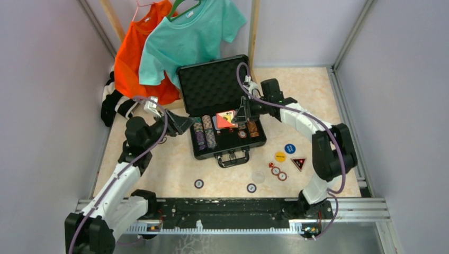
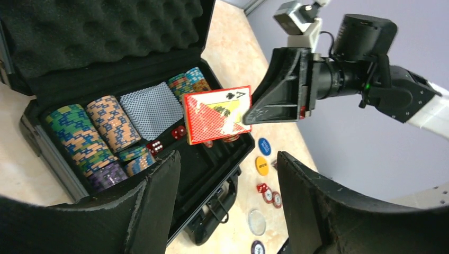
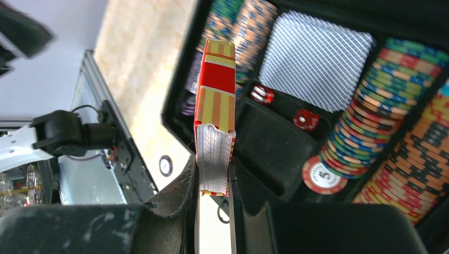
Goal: Pack up texas hold em set
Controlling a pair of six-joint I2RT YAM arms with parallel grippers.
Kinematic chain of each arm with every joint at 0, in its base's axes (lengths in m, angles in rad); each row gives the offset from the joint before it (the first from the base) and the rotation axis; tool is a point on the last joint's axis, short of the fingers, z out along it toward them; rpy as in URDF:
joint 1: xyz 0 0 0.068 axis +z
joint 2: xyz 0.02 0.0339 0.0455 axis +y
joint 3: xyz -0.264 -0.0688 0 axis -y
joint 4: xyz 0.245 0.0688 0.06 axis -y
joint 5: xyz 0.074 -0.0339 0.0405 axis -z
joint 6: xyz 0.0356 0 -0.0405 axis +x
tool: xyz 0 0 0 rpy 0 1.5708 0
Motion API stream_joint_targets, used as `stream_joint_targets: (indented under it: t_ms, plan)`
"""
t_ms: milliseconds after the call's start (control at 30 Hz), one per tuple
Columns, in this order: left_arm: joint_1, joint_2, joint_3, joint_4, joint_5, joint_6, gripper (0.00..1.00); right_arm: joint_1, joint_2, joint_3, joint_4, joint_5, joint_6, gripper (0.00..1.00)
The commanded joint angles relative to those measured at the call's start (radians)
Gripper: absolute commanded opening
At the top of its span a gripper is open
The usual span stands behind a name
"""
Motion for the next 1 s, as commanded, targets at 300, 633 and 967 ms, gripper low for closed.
stream_joint_targets:
  t_ms: [300, 633, 967]
  plan:
    - [0.017, 0.0, 0.063, -0.191, 0.046, 0.146, 0.76, -0.01, 0.103, 0.082, -0.217, 0.054, -0.133, 0.0]
    - [0.03, 0.019, 0.051, -0.18, 0.077, 0.141, 0.76, -0.011, 0.139, 0.123, -0.269, -0.007, -0.138, 0.0]
    - [0.035, 0.011, 0.048, -0.194, 0.085, 0.146, 0.76, -0.01, 0.177, 0.134, -0.283, -0.097, -0.15, 0.0]
